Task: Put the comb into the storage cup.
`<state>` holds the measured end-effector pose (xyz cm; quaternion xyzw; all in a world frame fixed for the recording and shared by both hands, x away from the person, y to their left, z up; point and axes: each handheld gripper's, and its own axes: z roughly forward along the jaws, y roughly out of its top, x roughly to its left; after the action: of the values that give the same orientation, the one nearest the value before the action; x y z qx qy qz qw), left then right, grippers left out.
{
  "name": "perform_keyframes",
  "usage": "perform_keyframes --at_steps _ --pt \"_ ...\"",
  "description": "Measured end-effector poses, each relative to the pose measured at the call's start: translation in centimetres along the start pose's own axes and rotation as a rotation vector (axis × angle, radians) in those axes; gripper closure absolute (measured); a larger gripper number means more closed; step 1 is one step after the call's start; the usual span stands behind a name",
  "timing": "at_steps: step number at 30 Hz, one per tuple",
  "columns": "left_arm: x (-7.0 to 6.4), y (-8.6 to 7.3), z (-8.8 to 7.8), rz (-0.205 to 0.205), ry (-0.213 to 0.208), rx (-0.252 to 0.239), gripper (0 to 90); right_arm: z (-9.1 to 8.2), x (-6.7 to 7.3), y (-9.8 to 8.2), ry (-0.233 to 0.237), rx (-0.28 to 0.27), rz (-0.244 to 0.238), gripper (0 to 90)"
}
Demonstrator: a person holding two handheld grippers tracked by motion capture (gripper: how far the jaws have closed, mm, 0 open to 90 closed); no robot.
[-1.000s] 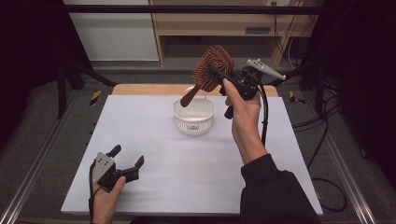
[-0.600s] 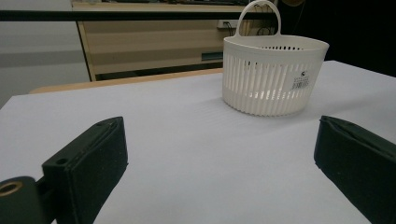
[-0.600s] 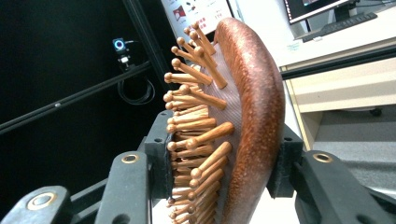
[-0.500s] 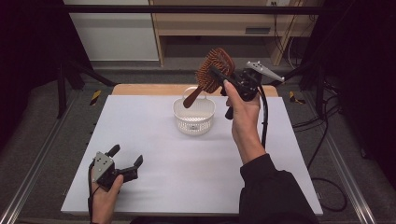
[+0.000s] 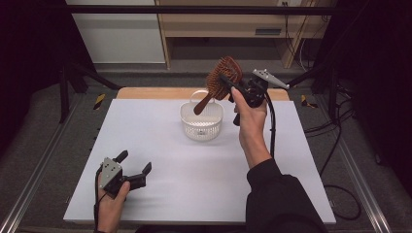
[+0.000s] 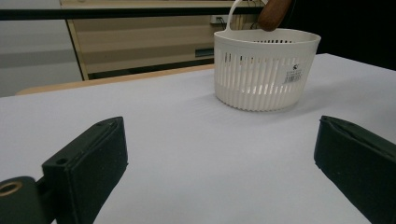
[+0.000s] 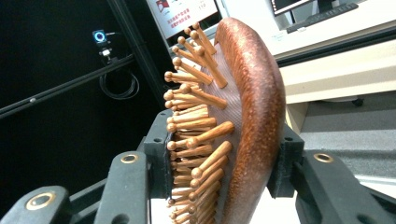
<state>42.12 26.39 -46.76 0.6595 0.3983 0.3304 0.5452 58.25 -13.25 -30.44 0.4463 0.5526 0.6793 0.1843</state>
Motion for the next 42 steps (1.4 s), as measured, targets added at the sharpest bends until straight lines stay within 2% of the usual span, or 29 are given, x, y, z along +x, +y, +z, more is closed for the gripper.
perform_keyframes --at_steps 8,11,18,22,32,42 --pt "0.1 -0.1 0.0 -0.006 0.003 0.004 2.5 0.6 -0.9 -1.6 -0.018 0.011 0.016 53.3" --pt "0.0 0.0 0.0 0.005 0.000 0.004 2.5 0.8 -1.3 -2.2 -0.028 0.017 0.010 53.3" --pt "0.1 -0.1 0.0 -0.009 0.003 0.005 2.5 0.9 -2.0 -3.5 -0.027 0.020 0.041 53.1" --pt "-0.1 -0.1 0.0 0.002 -0.003 0.007 2.4 1.1 -2.3 -4.3 -0.032 0.033 0.043 53.1" --pt "-0.6 -0.1 0.2 0.014 -0.022 0.017 2.3 1.5 -2.6 -5.7 -0.035 0.029 0.068 52.9" --pt "-0.4 -0.1 0.1 0.004 -0.025 0.016 2.2 2.3 -2.5 -7.0 -0.024 0.036 0.086 52.8"
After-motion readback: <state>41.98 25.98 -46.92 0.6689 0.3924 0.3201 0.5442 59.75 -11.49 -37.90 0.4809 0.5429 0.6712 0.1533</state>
